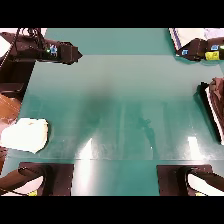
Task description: Fold the shirts.
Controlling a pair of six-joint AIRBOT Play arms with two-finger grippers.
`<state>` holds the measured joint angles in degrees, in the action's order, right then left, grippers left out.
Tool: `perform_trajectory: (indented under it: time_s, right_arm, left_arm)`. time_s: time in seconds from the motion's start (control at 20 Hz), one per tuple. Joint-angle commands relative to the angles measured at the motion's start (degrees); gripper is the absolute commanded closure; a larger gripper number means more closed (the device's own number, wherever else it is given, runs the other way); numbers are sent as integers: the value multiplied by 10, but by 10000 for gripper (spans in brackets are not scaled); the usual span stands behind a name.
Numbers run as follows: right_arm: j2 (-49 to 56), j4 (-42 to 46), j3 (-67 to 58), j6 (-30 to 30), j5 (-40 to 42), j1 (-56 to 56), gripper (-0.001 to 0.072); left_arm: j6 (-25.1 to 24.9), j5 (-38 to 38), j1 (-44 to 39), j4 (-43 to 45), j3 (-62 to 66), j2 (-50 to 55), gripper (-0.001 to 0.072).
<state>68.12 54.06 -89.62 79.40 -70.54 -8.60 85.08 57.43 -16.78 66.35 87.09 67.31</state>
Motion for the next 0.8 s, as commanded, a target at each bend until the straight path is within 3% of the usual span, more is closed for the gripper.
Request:
perform_trajectory:
  time_s: [0.0,0.55,0.7,0.75]
  right_arm:
    - [0,-1,-1,0,0,-2,696]
    - [0,-1,-1,0,0,-2,696]
    - [0,-1,-1,0,0,-2,695]
    - [0,-1,-1,0,0,-2,696]
  left_arm:
    - [0,0,0,0,0,-1,682]
    - [0,-1,0,0,0,-1,682]
    - [0,-48,6,14,1,-2,682]
    - [0,-27,20,21,0,-12,682]
